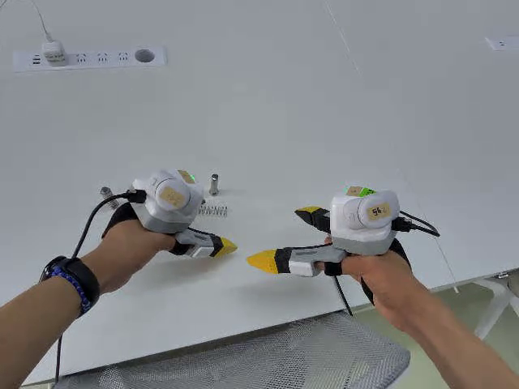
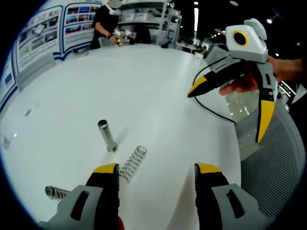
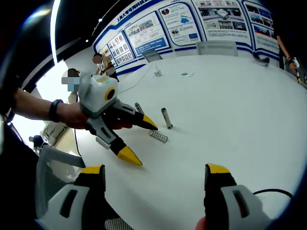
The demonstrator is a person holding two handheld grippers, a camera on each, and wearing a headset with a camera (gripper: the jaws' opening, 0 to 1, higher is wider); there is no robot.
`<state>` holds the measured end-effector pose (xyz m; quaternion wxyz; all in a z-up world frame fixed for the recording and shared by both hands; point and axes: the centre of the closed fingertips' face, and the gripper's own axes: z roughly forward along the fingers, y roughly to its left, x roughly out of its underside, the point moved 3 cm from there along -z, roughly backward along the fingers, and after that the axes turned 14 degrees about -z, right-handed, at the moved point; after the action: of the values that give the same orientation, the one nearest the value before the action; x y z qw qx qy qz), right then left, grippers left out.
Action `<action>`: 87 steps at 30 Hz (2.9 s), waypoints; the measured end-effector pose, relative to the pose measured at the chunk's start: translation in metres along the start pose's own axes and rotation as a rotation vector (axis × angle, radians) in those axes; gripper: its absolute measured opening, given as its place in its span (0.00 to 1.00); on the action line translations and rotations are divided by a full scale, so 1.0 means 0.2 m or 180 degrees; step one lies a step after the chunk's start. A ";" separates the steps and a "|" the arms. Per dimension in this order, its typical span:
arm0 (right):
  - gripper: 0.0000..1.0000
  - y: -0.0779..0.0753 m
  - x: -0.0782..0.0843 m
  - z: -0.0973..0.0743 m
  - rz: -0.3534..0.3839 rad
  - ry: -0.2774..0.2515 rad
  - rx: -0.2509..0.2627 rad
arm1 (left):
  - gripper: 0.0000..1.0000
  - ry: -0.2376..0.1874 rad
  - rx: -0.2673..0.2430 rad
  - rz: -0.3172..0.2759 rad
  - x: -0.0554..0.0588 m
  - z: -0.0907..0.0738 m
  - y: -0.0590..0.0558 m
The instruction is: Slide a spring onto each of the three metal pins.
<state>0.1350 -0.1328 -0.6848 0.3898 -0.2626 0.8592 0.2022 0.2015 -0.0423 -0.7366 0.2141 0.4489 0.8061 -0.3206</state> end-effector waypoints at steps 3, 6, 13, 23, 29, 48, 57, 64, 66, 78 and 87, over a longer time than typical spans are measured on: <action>0.86 0.00 0.00 0.01 -0.0007 0.0013 -0.0009 | 0.63 0.0007 0.0024 0.0034 0.01 -0.01 -0.02; 0.86 0.00 0.00 0.01 0.0019 0.0002 -0.0003 | 0.61 0.0033 0.0030 0.0076 0.03 -0.01 -0.04; 0.86 0.01 0.00 0.01 0.0011 0.0011 -0.0016 | 0.50 0.0049 -0.0079 0.0091 0.05 -0.02 -0.01; 0.86 0.01 -0.01 0.00 -0.0003 0.0002 -0.0019 | 0.24 -0.0053 -0.0379 0.0079 0.04 -0.01 0.08; 0.86 0.03 0.00 0.01 -0.0013 0.0032 -0.0048 | 0.19 -0.0051 -0.0423 0.0308 0.03 0.01 0.07; 0.86 0.06 0.00 0.01 0.0030 -0.0024 -0.0092 | 0.10 -0.0056 -0.0512 0.0157 0.13 -0.10 0.03; 0.85 0.10 0.02 0.00 0.0007 0.0034 -0.0259 | 0.10 -0.0134 -0.0543 0.0090 0.18 -0.24 -0.01; 0.84 0.10 0.01 0.00 0.0054 -0.0024 -0.0249 | 0.10 -0.0146 -0.0561 0.0021 0.24 -0.30 -0.02; 0.84 0.11 0.00 0.00 0.0061 -0.0038 -0.0255 | 0.10 -0.0154 -0.0558 -0.0003 0.25 -0.32 -0.03; 0.82 0.17 0.02 0.02 0.0132 -0.0032 -0.0342 | 0.10 -0.0229 -0.0563 -0.0164 0.30 -0.44 -0.07; 0.80 0.19 0.00 0.04 0.0159 -0.0069 -0.0416 | 0.10 -0.0263 -0.0555 -0.0155 0.30 -0.50 -0.10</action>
<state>0.1166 -0.0988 -0.6835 0.3760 -0.2637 0.8462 0.2704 0.1494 0.0560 -0.6972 0.2776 0.3952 0.8321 -0.2726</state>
